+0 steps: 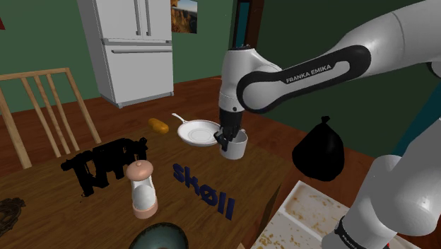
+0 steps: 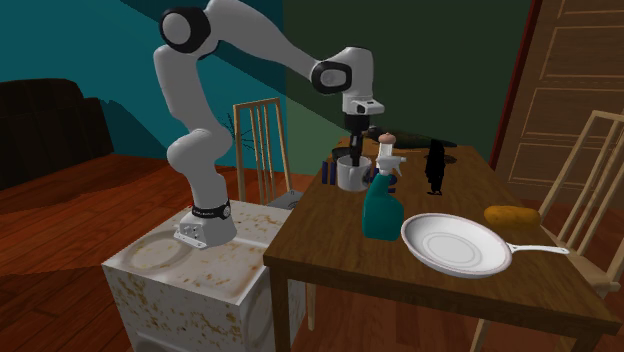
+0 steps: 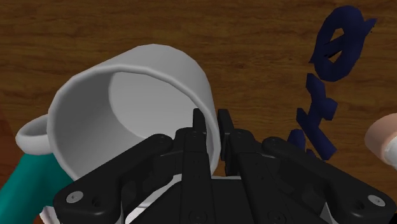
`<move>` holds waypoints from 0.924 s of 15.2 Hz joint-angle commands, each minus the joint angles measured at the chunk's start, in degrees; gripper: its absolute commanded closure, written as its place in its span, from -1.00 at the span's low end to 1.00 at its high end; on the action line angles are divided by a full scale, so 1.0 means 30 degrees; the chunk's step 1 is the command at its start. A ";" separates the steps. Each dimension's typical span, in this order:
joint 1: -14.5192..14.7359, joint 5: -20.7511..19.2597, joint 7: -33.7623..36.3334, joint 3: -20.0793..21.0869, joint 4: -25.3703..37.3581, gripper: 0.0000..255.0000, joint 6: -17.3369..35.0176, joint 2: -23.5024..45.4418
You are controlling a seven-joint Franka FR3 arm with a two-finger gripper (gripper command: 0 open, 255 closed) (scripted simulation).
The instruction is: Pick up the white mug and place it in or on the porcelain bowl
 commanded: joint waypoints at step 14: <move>0.0965 0.0360 0.2145 0.1414 0.2446 1.00 -0.2848 -0.0331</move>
